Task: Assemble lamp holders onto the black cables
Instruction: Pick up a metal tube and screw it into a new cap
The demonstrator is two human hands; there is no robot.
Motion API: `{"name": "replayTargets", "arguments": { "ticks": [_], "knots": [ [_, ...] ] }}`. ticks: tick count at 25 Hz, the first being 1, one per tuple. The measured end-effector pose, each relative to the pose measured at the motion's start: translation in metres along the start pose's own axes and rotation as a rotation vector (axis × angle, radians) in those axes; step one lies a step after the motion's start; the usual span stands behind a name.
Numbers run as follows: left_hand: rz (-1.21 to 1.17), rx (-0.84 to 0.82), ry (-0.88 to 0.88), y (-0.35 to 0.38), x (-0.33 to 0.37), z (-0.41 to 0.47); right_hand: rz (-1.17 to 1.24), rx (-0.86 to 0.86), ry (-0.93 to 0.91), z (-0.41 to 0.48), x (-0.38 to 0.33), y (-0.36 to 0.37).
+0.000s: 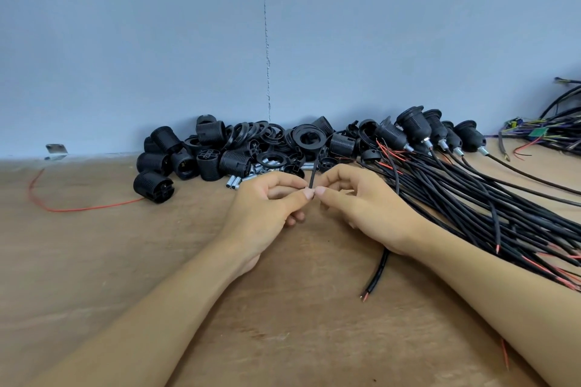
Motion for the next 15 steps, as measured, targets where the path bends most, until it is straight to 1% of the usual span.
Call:
{"name": "replayTargets", "arguments": {
  "ticks": [4, 9, 13, 15],
  "knots": [
    [0.019, -0.022, -0.003, 0.0025, 0.0018, -0.0019, -0.055, 0.036, 0.031, 0.0019, 0.0001, 0.0022],
    [0.020, 0.019, 0.040, 0.0024, 0.0049, -0.0039, 0.016, -0.012, -0.018, -0.0006, -0.0014, -0.0007],
    [0.029, 0.017, 0.063, 0.0037, 0.0063, -0.0062, 0.047, 0.010, 0.057, -0.0003, -0.0030, -0.0006],
    [0.023, 0.029, 0.077, 0.0038, 0.0071, -0.0073, 0.047, 0.003, 0.022, -0.0020, -0.0035, -0.0024]
  ]
}}
Point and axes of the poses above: each hand's wrist, its own z-axis towards the middle knuckle, its own y-axis out of the palm, x = y × z, the point moved 3 cm from there along z, towards the middle knuckle, and after that the axes turned 4 degrees about x, right-handed, at the moved point
